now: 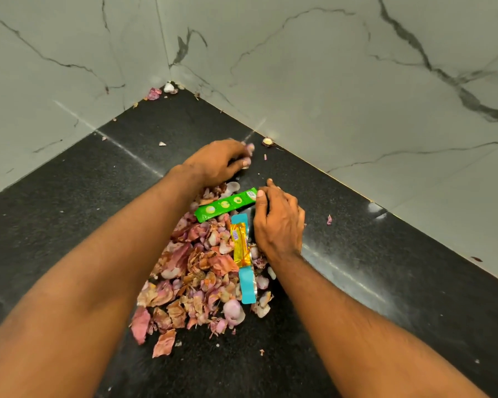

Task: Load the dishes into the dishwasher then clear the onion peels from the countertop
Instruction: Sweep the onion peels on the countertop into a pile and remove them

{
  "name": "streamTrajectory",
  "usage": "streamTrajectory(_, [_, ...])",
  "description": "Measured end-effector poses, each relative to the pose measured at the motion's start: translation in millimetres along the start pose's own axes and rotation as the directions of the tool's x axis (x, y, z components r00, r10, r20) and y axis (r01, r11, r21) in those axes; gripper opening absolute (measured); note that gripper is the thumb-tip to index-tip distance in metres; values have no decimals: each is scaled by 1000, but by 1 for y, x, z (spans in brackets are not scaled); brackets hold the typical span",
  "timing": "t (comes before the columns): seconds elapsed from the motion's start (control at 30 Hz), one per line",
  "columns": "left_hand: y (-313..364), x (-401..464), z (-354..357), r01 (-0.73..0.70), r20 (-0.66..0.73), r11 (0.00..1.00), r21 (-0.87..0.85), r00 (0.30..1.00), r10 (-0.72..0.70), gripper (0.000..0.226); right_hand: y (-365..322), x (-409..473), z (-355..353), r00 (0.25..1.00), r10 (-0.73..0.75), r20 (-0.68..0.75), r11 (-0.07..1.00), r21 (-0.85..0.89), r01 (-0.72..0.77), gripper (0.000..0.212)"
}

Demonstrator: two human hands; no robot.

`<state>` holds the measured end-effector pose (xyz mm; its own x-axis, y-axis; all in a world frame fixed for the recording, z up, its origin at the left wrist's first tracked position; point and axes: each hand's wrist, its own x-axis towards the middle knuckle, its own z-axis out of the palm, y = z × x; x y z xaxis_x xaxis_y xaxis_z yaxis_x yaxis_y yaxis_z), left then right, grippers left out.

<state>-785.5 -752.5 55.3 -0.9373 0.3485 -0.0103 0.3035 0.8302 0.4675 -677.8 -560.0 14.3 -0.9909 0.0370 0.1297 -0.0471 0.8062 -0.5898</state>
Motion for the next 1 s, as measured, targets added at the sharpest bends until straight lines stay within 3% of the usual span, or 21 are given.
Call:
streamTrajectory(0.13, [1, -55, -18, -87, 4, 990, -115, 996, 88, 29, 1, -1, 0, 1000, -6, -7, 1000, -8, 6, 29])
streamTrajectory(0.2, [-3, -79, -23, -100, -114, 969, -227, 991, 76, 26, 2, 0, 0, 1000, -2, -9, 1000, -20, 2, 33])
streamTrajectory(0.33, [-50, -127, -31, 15, -434, 927, -374, 881, -190, 23, 0, -1, 1, 1000, -11, 5, 1000, -23, 11, 33])
streamTrajectory(0.47, [-95, -160, -19, 215, -537, 901, -376, 743, -401, 36, 4, -1, 1, 1000, -28, -12, 999, 40, 29, 27])
streamTrajectory(0.6, [-96, -151, -16, 227, -492, 903, -364, 777, -393, 33, 7, 1, -8, 990, -9, -139, 949, 310, 52, 15])
streamTrajectory(0.67, [-96, -149, -16, 223, -476, 918, -328, 800, -365, 33, 1, 20, -17, 983, -115, -142, 934, 322, 156, 13])
streamTrajectory(0.77, [-97, -148, -14, 239, -466, 923, -302, 807, -362, 33, -1, 85, -20, 918, -388, 82, 910, 195, 367, 25])
streamTrajectory(0.9, [-100, -145, -11, 262, -479, 915, -308, 788, -387, 32, 5, 163, -5, 802, -347, 486, 884, -116, 453, 66])
streamTrajectory(0.97, [-103, -143, -9, 266, -484, 916, -300, 785, -387, 31, 2, 164, 4, 792, -354, 497, 864, -151, 480, 70])
streamTrajectory(1.0, [-104, -142, -8, 264, -485, 920, -290, 788, -379, 31, -5, 155, 3, 809, -353, 470, 900, -63, 430, 68])
